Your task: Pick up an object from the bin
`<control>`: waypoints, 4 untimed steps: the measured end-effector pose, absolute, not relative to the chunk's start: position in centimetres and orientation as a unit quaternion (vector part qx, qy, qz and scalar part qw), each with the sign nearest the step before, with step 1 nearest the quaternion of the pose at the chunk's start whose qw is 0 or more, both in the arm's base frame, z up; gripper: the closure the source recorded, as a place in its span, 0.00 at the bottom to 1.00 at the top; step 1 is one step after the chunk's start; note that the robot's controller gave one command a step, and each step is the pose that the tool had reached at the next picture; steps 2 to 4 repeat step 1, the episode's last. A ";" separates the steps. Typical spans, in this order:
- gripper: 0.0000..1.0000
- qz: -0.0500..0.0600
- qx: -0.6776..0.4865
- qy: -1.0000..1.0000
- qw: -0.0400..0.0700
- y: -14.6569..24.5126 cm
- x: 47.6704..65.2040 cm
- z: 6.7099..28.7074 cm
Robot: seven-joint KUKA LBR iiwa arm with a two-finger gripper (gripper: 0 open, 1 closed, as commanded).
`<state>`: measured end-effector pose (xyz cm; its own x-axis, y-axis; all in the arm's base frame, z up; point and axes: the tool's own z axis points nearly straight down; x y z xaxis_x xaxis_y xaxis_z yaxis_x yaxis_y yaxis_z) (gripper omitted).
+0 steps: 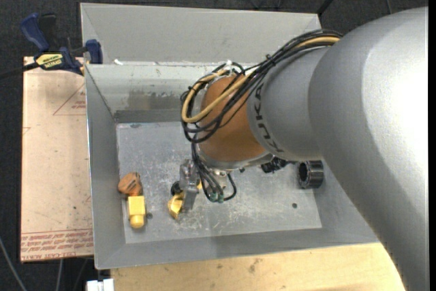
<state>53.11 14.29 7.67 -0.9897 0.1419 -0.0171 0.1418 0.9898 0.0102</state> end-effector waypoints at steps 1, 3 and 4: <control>1.00 0.002 0.068 0.998 -0.001 15.3 57.1 7.7; 1.00 0.002 0.068 0.998 -0.001 15.3 57.1 7.7; 1.00 0.002 0.068 0.998 -0.001 15.3 57.1 7.7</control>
Offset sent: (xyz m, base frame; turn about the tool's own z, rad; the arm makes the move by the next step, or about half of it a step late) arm 0.0129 -0.0113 -0.0067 -0.0167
